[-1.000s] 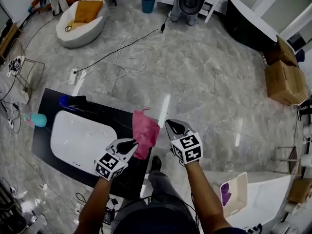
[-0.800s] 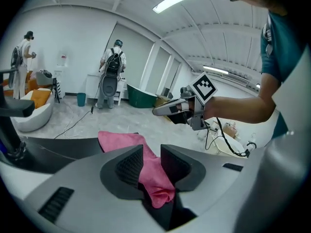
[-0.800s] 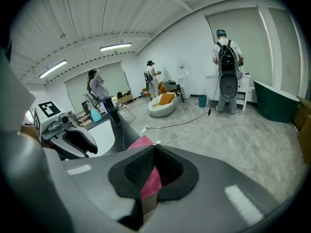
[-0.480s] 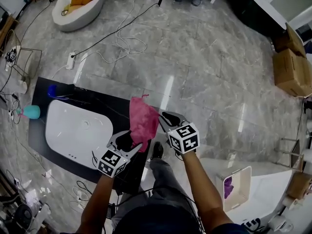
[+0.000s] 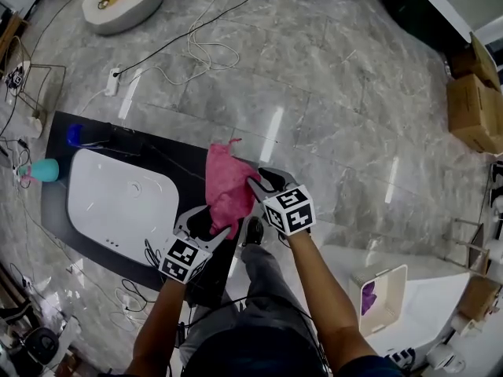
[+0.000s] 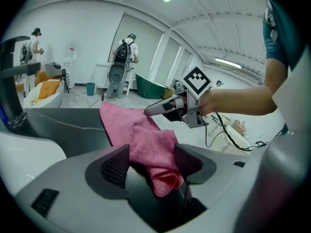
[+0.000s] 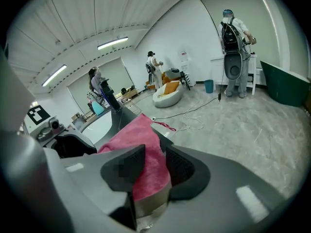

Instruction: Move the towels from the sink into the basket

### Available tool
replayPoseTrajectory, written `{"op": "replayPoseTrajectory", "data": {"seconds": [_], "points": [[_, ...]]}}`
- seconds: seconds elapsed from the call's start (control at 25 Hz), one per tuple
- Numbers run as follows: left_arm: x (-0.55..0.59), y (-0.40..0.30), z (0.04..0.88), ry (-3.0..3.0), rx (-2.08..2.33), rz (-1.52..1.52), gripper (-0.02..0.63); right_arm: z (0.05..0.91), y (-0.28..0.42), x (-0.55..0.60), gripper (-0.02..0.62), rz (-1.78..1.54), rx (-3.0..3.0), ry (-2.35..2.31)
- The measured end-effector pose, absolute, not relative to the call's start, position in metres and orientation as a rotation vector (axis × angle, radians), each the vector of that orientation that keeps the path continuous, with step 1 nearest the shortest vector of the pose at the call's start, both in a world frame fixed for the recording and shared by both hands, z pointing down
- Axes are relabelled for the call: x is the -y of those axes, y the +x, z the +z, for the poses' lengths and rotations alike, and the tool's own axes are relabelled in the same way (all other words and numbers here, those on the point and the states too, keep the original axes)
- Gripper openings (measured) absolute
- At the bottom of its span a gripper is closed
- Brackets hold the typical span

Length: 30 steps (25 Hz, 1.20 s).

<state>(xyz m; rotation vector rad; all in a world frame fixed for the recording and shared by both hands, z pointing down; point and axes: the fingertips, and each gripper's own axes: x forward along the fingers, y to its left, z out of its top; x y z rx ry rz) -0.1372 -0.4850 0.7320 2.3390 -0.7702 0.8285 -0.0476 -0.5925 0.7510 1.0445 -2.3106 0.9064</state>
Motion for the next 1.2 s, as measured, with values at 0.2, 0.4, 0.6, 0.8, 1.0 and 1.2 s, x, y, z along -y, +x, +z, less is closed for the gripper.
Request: {"op": "replayPoseTrajectory", "data": {"seconds": [0.2, 0.4, 0.6, 0.8, 1.0, 1.2], "points": [[0.484, -0.14, 0.739, 2.316, 0.758, 0.841, 0.255, 0.76, -0.048, 0.594, 0.127, 0.884, 2.269, 1.023], [0.485, -0.144, 0.732, 2.311, 0.751, 0.809, 0.099, 0.753, -0.047, 0.595, 0.028, 0.838, 2.249, 0.997], [0.49, -0.152, 0.715, 2.332, 0.796, 0.787, 0.055, 0.733, -0.046, 0.601, 0.026, 0.791, 2.272, 1.048], [0.497, -0.16, 0.692, 2.371, 0.845, 0.751, 0.051, 0.704, -0.051, 0.604, 0.025, 0.729, 2.305, 1.097], [0.504, -0.165, 0.659, 2.421, 0.877, 0.709, 0.05, 0.666, -0.051, 0.606, 0.025, 0.67, 2.337, 1.153], [0.508, -0.169, 0.626, 2.479, 0.89, 0.681, 0.049, 0.629, -0.05, 0.604, 0.025, 0.62, 2.36, 1.199]]}}
